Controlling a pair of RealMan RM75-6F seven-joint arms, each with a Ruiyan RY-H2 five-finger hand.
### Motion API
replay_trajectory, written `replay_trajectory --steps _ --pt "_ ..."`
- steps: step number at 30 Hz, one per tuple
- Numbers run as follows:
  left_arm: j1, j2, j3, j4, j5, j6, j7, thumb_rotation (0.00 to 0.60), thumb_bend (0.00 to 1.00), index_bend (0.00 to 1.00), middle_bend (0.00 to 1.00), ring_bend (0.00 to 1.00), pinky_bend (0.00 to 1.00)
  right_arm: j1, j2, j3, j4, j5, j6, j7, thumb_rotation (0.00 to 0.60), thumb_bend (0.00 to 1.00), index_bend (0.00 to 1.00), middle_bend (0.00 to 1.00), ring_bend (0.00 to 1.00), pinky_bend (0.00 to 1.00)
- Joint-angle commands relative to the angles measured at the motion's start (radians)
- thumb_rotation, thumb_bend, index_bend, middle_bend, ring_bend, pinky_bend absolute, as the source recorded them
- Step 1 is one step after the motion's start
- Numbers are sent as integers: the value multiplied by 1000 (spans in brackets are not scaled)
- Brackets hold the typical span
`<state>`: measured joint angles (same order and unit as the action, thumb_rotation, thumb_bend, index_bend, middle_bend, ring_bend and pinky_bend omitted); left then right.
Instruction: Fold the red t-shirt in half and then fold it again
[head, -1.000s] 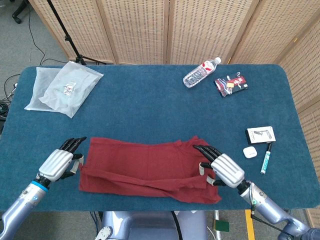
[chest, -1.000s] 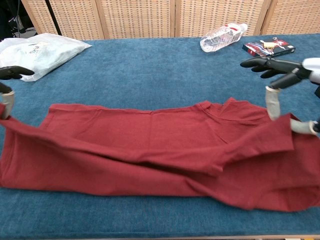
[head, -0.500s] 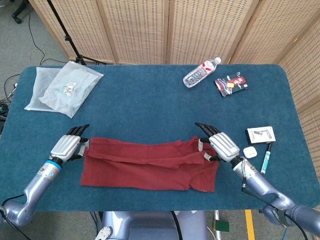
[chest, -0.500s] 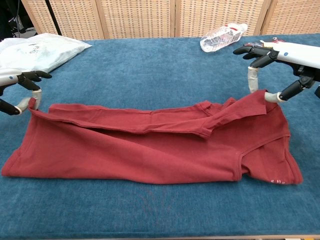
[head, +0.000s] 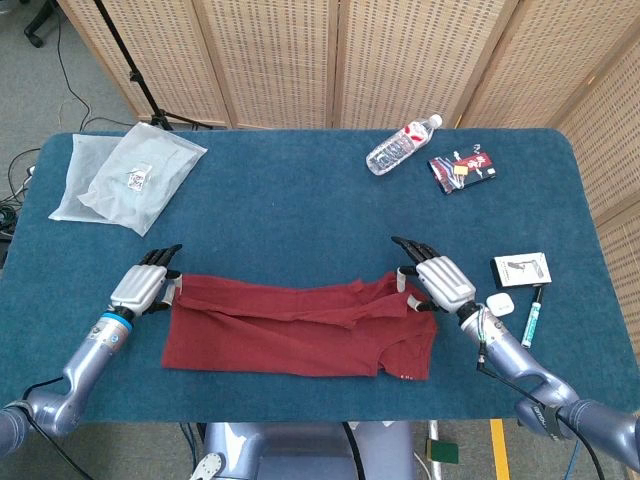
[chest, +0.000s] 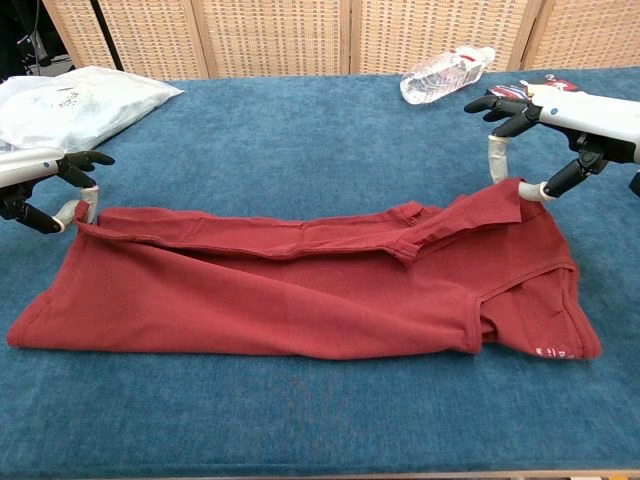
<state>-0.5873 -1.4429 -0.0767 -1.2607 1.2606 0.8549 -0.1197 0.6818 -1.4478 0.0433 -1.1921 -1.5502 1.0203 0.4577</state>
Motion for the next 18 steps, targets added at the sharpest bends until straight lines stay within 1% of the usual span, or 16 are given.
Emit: replay_trajectory --steps 1,4,10,12,18 --pt "3 -5 -6 3 29 14 -67 600 440 0 0 0 0 2 -6 3 8 6 -6 -4 600 467 671 0 0 104" --pt "12 -10 -9 18 61 54 -96 600 410 0 0 0 0 4 -12 6 21 12 -13 -6 600 468 672 0 0 104" --pt "23 2 -18 10 80 100 -110 600 408 0 0 0 0 10 -24 16 42 24 -23 -10 600 467 671 0 0 104" --pt "29 10 -28 4 75 119 -108 600 410 0 0 0 0 13 -28 23 50 33 -28 -12 600 467 672 0 0 104" --pt "24 40 -46 -18 28 93 -64 600 407 0 0 0 0 19 -39 34 74 59 -55 -40 600 466 672 0 0 104"
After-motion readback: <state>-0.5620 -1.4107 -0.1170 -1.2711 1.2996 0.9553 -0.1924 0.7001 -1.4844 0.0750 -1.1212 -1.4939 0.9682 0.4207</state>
